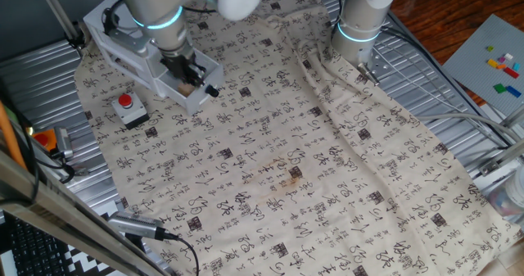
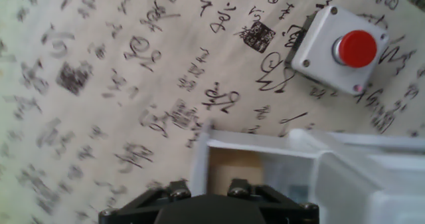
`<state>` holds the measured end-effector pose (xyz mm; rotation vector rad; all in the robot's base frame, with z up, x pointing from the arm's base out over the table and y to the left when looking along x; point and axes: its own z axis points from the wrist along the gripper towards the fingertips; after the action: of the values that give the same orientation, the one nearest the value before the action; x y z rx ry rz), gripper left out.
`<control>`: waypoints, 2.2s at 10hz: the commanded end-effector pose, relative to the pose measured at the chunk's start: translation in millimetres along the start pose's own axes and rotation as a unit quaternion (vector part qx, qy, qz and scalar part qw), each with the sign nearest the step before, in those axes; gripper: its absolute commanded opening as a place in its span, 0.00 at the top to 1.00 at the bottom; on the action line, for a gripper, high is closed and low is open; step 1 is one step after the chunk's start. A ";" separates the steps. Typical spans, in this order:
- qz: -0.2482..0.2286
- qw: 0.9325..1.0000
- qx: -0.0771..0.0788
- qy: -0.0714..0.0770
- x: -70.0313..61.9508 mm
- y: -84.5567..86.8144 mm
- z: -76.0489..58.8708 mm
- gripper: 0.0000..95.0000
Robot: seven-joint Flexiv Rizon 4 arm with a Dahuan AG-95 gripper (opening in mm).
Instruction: Put things in the drawer
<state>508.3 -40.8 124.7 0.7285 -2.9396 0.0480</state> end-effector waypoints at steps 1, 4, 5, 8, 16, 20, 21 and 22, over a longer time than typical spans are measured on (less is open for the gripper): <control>0.047 0.999 -0.023 -0.010 -0.3 20.6 10.1 1.00; 0.048 0.998 -0.023 -0.013 7.7 27.6 22.6 1.00; 0.047 0.999 -0.022 -0.015 10.0 27.3 25.3 1.00; 0.041 0.999 -0.014 -0.030 13.1 21.9 38.3 1.00; 0.008 0.999 -0.010 -0.031 24.1 -7.1 41.7 1.00; -0.012 1.000 0.008 -0.021 28.7 -13.7 39.0 1.00; -0.019 1.000 0.014 -0.018 31.4 -17.3 37.5 1.00; -0.022 1.000 0.016 -0.016 33.1 -19.5 36.6 1.00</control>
<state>484.0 -76.0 93.6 0.8078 -2.9572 0.0810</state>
